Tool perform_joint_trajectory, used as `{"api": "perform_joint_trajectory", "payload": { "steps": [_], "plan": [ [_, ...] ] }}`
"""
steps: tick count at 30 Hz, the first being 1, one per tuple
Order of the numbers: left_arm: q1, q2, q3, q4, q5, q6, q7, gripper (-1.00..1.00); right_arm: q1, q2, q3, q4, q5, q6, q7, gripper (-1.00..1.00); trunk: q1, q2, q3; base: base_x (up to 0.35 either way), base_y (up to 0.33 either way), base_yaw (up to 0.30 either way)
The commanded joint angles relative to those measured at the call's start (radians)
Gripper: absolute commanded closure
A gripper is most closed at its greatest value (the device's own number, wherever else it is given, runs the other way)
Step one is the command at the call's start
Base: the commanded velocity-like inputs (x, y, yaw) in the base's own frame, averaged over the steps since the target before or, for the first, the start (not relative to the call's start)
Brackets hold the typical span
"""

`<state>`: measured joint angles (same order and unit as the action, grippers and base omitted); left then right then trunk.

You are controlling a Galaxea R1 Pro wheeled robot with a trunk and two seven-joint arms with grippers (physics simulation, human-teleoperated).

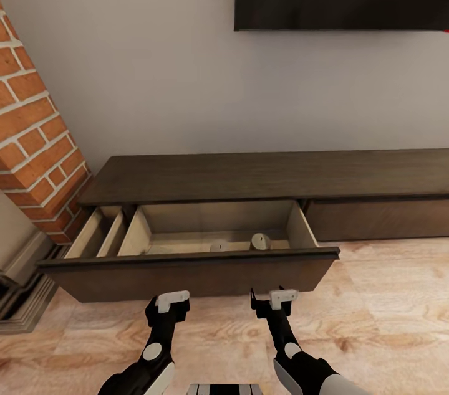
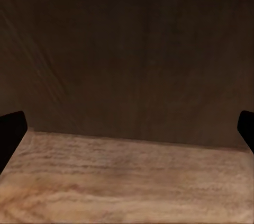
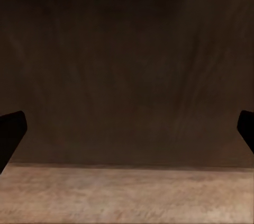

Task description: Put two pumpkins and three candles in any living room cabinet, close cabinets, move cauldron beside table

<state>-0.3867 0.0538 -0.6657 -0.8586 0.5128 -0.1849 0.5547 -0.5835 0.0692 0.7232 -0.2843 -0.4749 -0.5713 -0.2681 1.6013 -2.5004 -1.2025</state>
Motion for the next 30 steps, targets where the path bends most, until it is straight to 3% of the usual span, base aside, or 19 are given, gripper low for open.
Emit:
{"api": "perform_joint_trajectory", "payload": {
  "steps": [1, 13, 21, 30],
  "plan": [
    [-0.001, 0.001, -0.007, 0.0, 0.01, -0.007, 0.007, -1.0, -0.001, 0.0, 0.009, 0.0, -0.004, -0.002, -0.008, -1.0, 0.0, 0.0, -0.001, 0.068, 0.0, 0.0],
    [-0.001, 0.001, -0.008, 0.0, 0.01, -0.007, 0.007, -1.0, -0.001, -0.004, 0.007, 0.0, -0.007, -0.005, -0.01, -1.0, 0.0, 0.0, -0.001, 0.072, 0.009, 0.0],
    [-0.001, 0.001, -0.008, 0.0, 0.01, -0.007, 0.007, -1.0, -0.001, -0.004, 0.007, -0.002, -0.068, -0.006, -0.009, -1.0, 0.0, 0.0, -0.001, 0.141, 0.001, 0.0],
    [-0.001, 0.001, -0.008, 0.0, 0.01, -0.007, 0.007, -1.0, -0.001, -0.003, 0.009, -0.003, -0.077, -0.011, -0.008, -1.0, 0.0, 0.0, -0.001, 0.106, 0.0, 0.0]
  ]
}}
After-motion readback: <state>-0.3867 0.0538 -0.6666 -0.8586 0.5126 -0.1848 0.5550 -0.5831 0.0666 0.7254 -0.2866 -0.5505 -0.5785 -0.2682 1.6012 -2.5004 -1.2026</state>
